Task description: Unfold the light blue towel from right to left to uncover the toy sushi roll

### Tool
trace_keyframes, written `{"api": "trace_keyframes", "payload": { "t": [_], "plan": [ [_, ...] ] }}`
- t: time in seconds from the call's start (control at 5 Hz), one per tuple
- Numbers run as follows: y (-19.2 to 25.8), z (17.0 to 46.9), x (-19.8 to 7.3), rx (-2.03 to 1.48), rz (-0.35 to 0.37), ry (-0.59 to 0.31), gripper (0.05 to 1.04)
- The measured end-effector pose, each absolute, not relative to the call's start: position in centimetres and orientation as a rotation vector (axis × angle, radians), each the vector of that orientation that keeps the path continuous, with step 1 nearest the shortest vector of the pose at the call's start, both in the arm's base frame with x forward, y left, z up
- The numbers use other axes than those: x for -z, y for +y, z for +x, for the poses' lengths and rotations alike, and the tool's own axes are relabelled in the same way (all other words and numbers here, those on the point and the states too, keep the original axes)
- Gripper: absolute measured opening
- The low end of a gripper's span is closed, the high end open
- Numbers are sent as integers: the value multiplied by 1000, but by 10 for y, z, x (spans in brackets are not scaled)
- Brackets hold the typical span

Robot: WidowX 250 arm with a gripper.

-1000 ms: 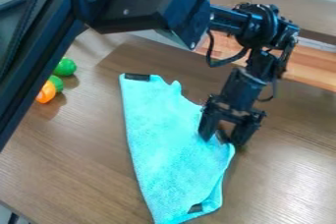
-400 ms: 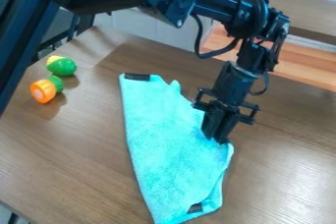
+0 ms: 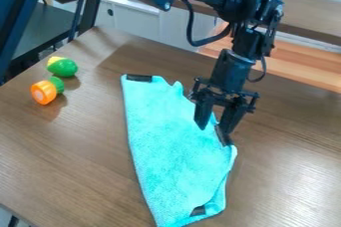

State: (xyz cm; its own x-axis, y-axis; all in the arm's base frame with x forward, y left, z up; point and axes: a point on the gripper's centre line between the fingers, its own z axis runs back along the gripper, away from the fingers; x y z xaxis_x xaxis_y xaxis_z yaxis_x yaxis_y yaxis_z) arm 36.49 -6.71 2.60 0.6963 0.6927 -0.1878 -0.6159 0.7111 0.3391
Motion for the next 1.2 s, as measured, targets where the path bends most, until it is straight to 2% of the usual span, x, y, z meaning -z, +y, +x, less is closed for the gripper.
{"api": "trace_keyframes", "payload": {
  "t": [0.2,0.6,1.0,1.2],
  "plan": [
    [-69,365,-26,-733,267,307,1010],
    [-67,366,-24,-747,281,297,982],
    [-74,364,-10,-737,308,301,995],
    [-76,368,-11,-739,303,285,995]
  ]
}}
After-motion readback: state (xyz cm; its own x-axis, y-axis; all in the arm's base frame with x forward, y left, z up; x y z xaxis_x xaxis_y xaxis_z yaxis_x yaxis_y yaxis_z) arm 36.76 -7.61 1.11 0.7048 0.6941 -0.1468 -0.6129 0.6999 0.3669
